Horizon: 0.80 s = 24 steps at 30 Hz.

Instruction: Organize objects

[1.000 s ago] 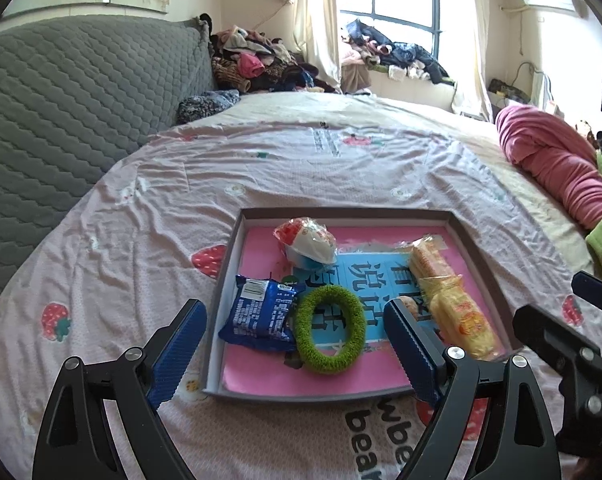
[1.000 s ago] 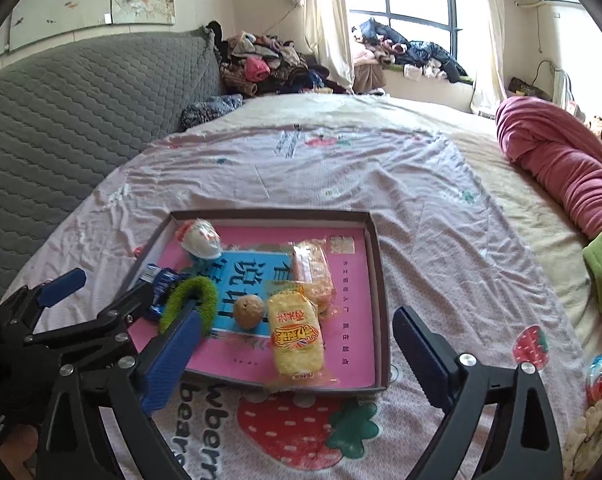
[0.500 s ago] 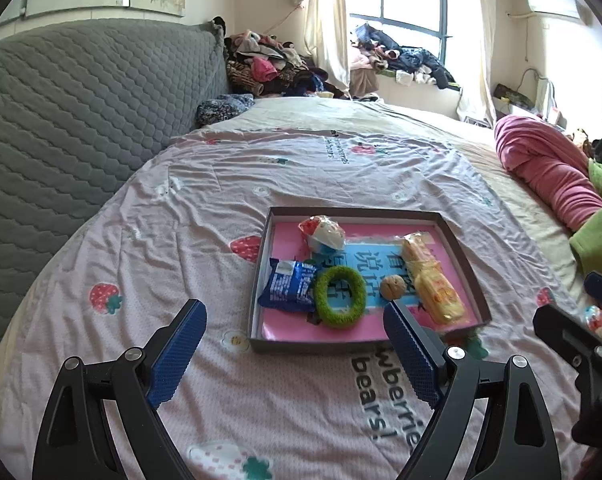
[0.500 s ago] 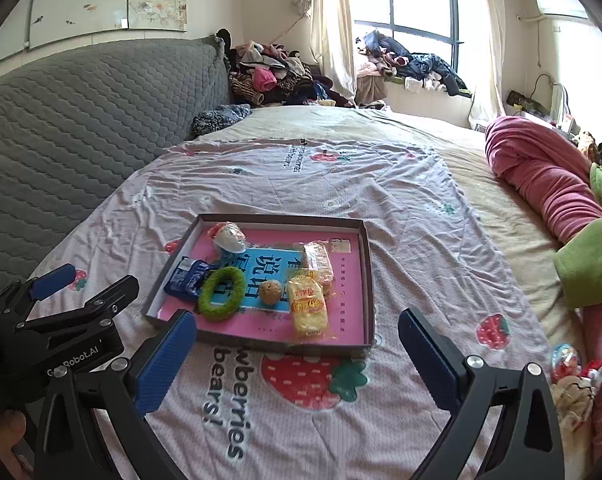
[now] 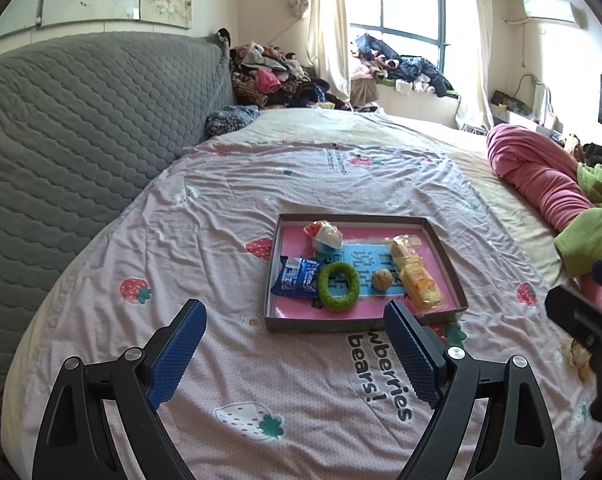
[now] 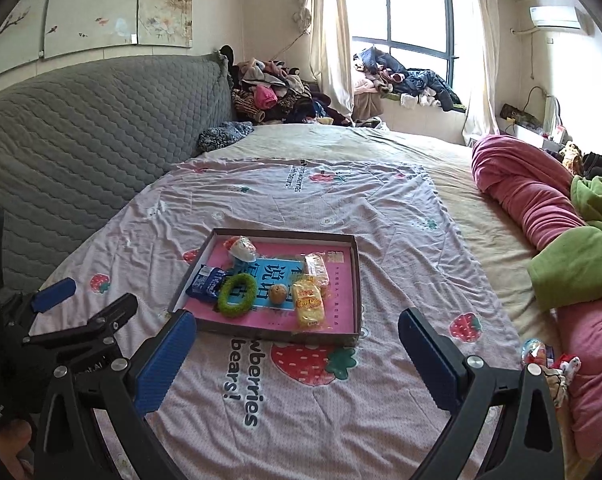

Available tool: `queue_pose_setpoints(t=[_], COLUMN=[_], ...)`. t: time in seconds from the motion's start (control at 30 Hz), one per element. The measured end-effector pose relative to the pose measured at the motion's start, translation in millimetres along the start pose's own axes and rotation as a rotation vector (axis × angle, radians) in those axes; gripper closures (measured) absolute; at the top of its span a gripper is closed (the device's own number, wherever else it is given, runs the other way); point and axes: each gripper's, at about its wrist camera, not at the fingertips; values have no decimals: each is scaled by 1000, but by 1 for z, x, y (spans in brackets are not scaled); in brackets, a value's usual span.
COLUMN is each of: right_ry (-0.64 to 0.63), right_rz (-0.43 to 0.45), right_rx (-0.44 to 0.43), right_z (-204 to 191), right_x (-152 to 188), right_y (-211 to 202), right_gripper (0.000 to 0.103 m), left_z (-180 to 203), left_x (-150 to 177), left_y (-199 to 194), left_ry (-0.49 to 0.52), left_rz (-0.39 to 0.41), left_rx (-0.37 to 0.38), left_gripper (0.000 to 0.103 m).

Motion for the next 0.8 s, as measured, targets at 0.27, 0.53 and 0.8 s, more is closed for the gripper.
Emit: queue_pose_setpoints(t=[0.27,0.53,0.8], right_ry=[18,9,11], right_rz=[-7,-12,-15], right_rx=[-12,-15,-12], right_z=[4,3,7], right_x=[7,20,29], right_y=[-15,-30,-42], right_gripper=[1,1,1], left_z=[2,9,15], left_x=[4,19,30], left_y=[-32,-46,-54], left_ry=[11,22,27], left_rz=[27,15,5], left_rx=[-3,-8,-1], left_gripper=[12,12,12])
Point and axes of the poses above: each gripper's, at about its wrist camera, not at the fingertips, and y roughly the way its jaws point, z to its right, x to its underside, and after that the axes turned 5 degrees about x, right-handed
